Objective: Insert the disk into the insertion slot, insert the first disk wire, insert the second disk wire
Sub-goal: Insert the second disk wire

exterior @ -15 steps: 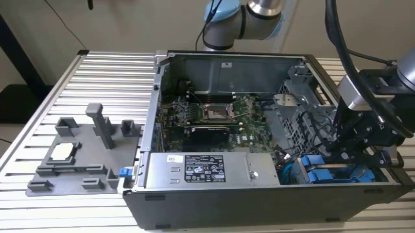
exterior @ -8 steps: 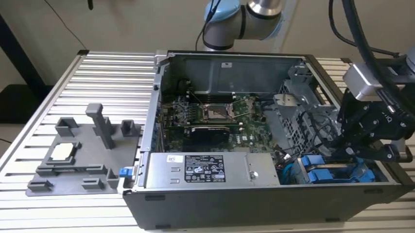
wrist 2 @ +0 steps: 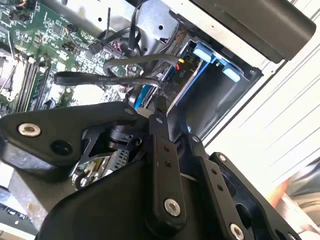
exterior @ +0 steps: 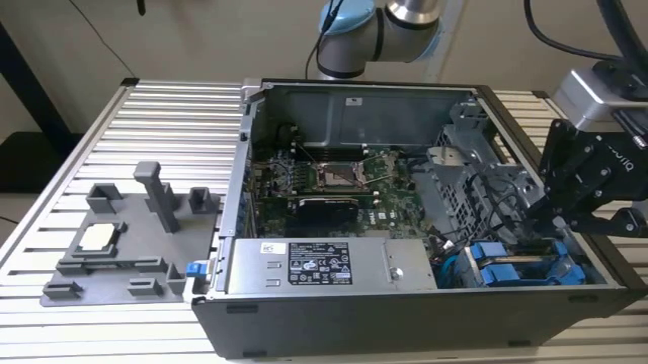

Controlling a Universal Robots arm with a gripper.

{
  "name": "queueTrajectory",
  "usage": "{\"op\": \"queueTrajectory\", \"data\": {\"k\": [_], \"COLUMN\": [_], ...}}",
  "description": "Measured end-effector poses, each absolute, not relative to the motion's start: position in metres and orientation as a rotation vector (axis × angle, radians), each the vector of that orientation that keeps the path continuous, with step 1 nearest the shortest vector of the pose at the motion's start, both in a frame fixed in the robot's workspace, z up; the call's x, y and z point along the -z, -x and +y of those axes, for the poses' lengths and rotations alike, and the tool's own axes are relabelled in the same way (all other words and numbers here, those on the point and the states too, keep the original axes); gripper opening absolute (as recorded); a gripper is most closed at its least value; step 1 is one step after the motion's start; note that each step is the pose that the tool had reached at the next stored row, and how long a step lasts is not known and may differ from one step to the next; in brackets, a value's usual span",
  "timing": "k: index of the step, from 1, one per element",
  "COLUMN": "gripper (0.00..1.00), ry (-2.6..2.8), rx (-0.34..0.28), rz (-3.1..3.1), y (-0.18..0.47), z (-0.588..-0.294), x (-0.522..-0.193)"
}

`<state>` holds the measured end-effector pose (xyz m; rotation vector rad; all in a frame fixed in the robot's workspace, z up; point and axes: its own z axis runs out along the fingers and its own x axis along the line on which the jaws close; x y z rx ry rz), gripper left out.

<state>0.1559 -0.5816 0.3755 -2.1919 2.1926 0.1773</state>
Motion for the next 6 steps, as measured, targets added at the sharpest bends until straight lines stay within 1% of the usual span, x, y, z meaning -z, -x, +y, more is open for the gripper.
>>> {"op": "queueTrajectory", "data": {"k": [6], "gripper": [0.24], "ry": [2.192], "rx": [-0.177], "rz": [2.193], "y": [-0.1559], "z": [-0.5817], "x": [-0.3756]}}
